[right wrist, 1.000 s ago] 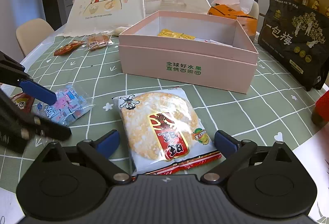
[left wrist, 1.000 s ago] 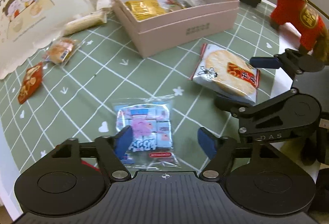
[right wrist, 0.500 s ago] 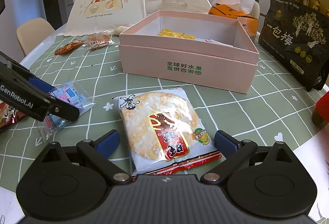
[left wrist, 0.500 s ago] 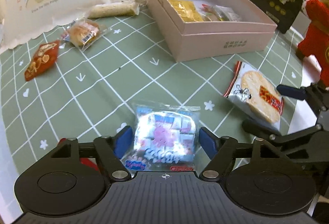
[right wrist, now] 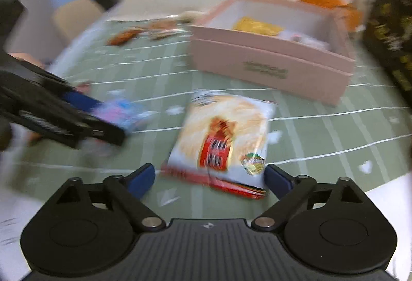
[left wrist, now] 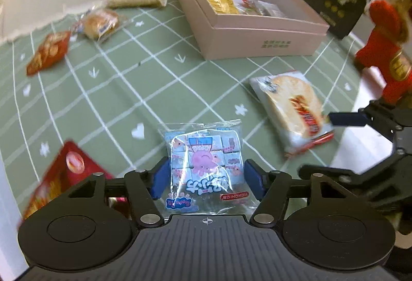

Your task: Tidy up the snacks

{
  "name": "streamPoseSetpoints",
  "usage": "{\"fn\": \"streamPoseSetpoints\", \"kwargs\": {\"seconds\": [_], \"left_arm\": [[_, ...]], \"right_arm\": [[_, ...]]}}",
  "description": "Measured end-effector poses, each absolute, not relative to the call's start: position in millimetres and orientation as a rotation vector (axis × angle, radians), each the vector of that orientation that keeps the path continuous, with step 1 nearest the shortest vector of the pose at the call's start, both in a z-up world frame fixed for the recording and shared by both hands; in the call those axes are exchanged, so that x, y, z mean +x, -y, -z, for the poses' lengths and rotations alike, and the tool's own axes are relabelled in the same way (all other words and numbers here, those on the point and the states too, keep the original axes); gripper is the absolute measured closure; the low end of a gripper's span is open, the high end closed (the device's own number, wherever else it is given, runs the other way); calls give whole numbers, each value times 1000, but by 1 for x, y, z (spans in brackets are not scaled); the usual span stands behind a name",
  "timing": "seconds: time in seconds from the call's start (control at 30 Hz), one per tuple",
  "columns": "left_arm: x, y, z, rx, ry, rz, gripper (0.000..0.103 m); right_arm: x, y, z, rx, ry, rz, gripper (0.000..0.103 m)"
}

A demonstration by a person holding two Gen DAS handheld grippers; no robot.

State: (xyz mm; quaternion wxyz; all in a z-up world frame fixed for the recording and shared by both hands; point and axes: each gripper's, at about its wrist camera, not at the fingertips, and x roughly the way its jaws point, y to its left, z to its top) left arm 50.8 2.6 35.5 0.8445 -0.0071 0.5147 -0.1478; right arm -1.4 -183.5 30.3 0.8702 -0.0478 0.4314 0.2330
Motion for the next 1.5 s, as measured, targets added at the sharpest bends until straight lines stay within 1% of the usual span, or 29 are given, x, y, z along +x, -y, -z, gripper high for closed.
{"fn": "streamPoseSetpoints", "kwargs": {"seconds": [0.1, 0.17, 0.3, 0.43, 0.53, 0.57, 0.63, 0.67, 1.0, 1.1, 1.17, 1.33, 1.4, 1.5], "left_arm": [[42, -12, -34, -113, -1066, 276, 36], [41, -14, -34, -161, -1054, 249, 36], [41, -9, -36, -130, -1058, 241, 36], [39, -8, -35, -121, -1048, 243, 36], [37, -9, -35, -123, -1040, 245, 36], [37, -9, -35, -119, -1038, 247, 36], [36, -8, -35, -109, -1033, 253, 36], [35, -8, -35, -108, -1030, 256, 36], [38, -9, -35, -115, -1039, 254, 36], [47, -12, -41, -149, -1077, 280, 41], [54, -12, -51, -172, -1060, 318, 42], [84, 2, -116, -129, -859, 403, 42], [108, 7, -140, -152, -792, 422, 42], [149, 18, -162, -200, -703, 444, 42]], "right_arm": [[-3, 190, -52, -63, -892, -524, 10], [6, 186, -58, -75, -910, -429, 10], [37, 182, -46, -24, -989, -235, 10], [52, 171, -35, 25, -1046, -199, 10], [55, 157, -29, -34, -1062, -212, 10], [56, 151, -27, -71, -1061, -208, 12], [56, 146, -26, -111, -1046, -210, 24], [54, 146, -28, -114, -1038, -223, 27], [39, 185, -64, -66, -963, -211, 28], [37, 205, -77, -27, -941, -177, 28], [36, 218, -86, 1, -924, -156, 28], [35, 242, -106, 58, -883, -105, 28], [36, 248, -113, 77, -873, -94, 28], [35, 245, -118, 63, -861, -81, 28]]}}
